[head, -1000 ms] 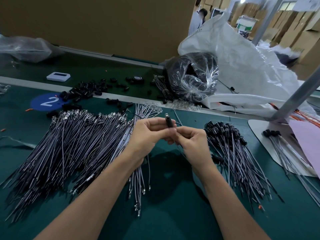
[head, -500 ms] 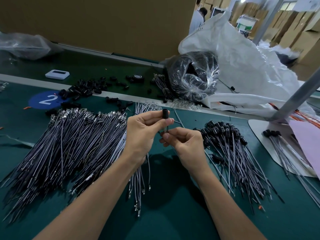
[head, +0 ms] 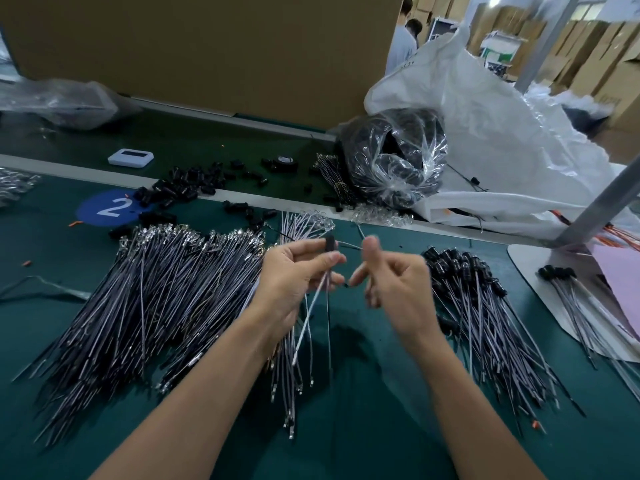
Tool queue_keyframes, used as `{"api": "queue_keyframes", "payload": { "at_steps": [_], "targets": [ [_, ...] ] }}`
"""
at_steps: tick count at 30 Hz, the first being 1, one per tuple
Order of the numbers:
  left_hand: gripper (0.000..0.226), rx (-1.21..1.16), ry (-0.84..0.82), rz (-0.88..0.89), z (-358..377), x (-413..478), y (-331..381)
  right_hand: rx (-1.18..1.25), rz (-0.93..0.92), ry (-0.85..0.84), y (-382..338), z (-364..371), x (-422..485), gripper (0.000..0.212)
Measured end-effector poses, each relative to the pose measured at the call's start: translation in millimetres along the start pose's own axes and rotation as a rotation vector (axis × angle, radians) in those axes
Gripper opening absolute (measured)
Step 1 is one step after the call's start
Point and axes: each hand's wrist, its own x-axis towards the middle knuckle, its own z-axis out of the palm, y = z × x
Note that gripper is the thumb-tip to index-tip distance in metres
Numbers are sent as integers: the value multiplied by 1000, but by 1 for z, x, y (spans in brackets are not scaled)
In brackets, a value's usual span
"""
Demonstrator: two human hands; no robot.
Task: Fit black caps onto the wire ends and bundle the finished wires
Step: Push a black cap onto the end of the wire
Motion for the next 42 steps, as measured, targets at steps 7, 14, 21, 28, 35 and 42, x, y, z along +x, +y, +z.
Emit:
{"api": "queue_keyframes", "payload": {
  "at_steps": [7, 14, 21, 28, 35, 42],
  "targets": [
    [18, 329, -82, -27, 0, 4, -16, -690, 130, -7, 34, -8, 102, 26],
    [28, 451, -83, -10, 0, 7, -23, -1035, 6, -290, 62, -5, 148, 38],
    [19, 329, -107, -26, 0, 6, -18, -1228, -153, -293, 64, -8, 151, 10],
    [18, 212, -77, -20, 1, 3, -12, -1069, -37, -206, 65, -9, 150, 25],
    [17, 185, -10, 4, 1, 6, -16, -481, 129, -106, 36, -18, 108, 18],
    [14, 271, -29, 52, 4, 6, -19, -159, 12, -142, 9, -15, 33, 29]
  ]
}}
